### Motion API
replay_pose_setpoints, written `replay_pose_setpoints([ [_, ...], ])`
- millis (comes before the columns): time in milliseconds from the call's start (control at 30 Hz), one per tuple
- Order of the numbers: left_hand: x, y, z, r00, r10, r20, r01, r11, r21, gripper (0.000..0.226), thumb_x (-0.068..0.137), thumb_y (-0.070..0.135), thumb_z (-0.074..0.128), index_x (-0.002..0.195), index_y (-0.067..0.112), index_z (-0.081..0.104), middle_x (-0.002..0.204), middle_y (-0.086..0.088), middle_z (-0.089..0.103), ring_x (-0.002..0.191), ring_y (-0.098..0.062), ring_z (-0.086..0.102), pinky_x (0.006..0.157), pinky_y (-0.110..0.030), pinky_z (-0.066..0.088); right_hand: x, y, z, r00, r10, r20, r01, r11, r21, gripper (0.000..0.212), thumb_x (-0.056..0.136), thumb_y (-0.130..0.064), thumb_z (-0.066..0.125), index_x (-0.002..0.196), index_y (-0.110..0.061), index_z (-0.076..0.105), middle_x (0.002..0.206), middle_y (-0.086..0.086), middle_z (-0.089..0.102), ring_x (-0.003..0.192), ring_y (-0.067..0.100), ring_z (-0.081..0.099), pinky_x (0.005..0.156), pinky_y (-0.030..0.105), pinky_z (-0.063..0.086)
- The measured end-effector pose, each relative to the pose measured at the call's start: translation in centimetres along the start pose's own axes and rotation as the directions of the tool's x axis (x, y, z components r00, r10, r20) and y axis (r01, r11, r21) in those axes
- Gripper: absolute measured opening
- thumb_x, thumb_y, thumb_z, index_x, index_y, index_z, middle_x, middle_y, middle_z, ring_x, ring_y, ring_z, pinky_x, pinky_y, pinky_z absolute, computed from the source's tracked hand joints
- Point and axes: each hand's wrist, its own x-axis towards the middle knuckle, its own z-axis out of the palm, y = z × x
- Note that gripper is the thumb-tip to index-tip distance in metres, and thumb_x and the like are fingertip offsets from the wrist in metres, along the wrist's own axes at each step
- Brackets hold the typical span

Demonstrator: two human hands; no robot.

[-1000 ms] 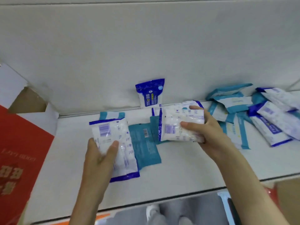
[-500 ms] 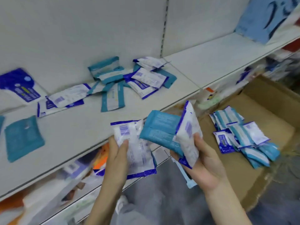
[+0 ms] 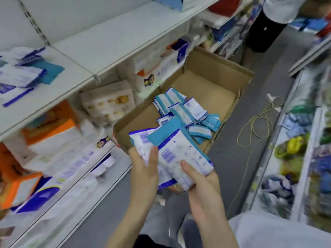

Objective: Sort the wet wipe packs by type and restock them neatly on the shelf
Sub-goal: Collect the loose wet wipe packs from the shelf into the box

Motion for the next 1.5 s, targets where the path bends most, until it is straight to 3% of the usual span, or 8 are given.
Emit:
replay_pose_setpoints([
  [233,0.7,-1.8,10.4,0.92,-0.041,0.389,-0.023,0.987,0.159,0.047,0.076,0.011,0.076,0.104,0.03,0.043,0.096,0.02,0.066,0.088,0.004,0.066,0.074,-0.024,0.056,2.6,-3.8,-8.6,0.952,-0.158,-0.261,0.157,0.987,-0.022,0.069,0.042,-0.009,0.085,0.107,-0.012,0.061,0.095,0.012,0.073,0.081,0.023,0.072,0.061,0.031,0.057],
  [333,2.0,-1.5,14.4,0.909,-0.051,0.415,-0.002,0.992,0.127,0.048,0.077,0.007,0.076,0.106,0.028,0.043,0.106,0.012,0.063,0.09,0.002,0.066,0.072,-0.022,0.056,5.1,-6.5,-9.8,0.924,-0.254,-0.288,0.227,0.966,-0.122,0.068,0.048,-0.006,0.083,0.108,-0.027,0.06,0.093,0.002,0.074,0.081,0.016,0.072,0.061,0.029,0.057],
  [500,8.7,-1.0,16.9,0.923,-0.047,0.382,-0.024,0.984,0.177,0.054,0.07,0.02,0.084,0.106,0.031,0.045,0.106,0.012,0.065,0.094,-0.004,0.066,0.077,-0.037,0.058,11.5,-10.1,-8.3,0.944,-0.29,-0.154,0.248,0.937,-0.244,0.039,0.068,0.003,0.079,0.101,-0.014,0.064,0.087,0.001,0.073,0.074,0.007,0.069,0.056,0.017,0.052],
  [733,18.0,-4.4,18.3,0.972,-0.11,0.208,0.059,0.97,0.236,0.037,0.077,0.035,0.076,0.095,0.025,0.046,0.097,0.009,0.068,0.087,-0.005,0.067,0.073,-0.032,0.055,24.4,-12.0,-6.3,0.981,0.114,0.157,0.047,0.646,-0.762,0.06,0.051,-0.042,0.081,0.106,-0.03,0.061,0.098,-0.012,0.071,0.091,0.008,0.067,0.08,0.032,0.056],
  [900,24.2,-10.9,21.3,0.956,-0.215,-0.2,0.245,0.96,0.138,0.018,0.093,0.032,0.053,0.092,0.015,0.048,0.085,0.002,0.064,0.077,-0.012,0.063,0.072,-0.041,0.051,35.5,-10.6,-7.0,0.965,0.226,0.132,-0.079,0.731,-0.677,0.02,0.081,-0.008,0.073,0.097,-0.016,0.064,0.089,-0.008,0.074,0.083,0.007,0.067,0.067,0.016,0.05],
  [1067,29.6,-15.5,23.5,0.82,-0.253,-0.514,0.338,0.938,0.078,0.011,0.097,0.021,0.051,0.097,0.01,0.047,0.084,-0.001,0.055,0.075,-0.016,0.052,0.082,-0.046,0.047,46.5,-11.1,-7.2,0.935,0.34,0.103,-0.16,0.662,-0.733,0.014,0.087,-0.011,0.066,0.101,-0.013,0.066,0.101,0.003,0.072,0.081,0.009,0.067,0.069,0.02,0.053],
  [1300,39.5,-16.1,25.2,0.863,-0.207,-0.462,0.192,0.978,-0.08,0.041,0.098,0.008,0.048,0.131,0.027,0.033,0.125,0.004,0.055,0.101,-0.002,0.061,0.088,-0.023,0.05,55.5,-10.4,-0.6,0.882,0.423,0.209,-0.066,0.551,-0.832,0.015,0.092,-0.015,0.061,0.107,-0.014,0.061,0.104,0.005,0.067,0.087,0.015,0.064,0.073,0.023,0.052],
  [1500,44.3,-19.3,22.3,0.919,-0.261,-0.297,0.369,0.833,0.412,0.053,0.092,0.01,0.056,0.142,0.013,0.038,0.133,-0.008,0.051,0.12,-0.024,0.049,0.098,-0.028,0.039,61.0,-6.9,2.3,0.884,0.367,0.291,0.241,0.177,-0.954,0.023,0.087,-0.024,0.065,0.101,-0.005,0.064,0.091,0.008,0.065,0.085,0.026,0.062,0.07,0.032,0.046],
])
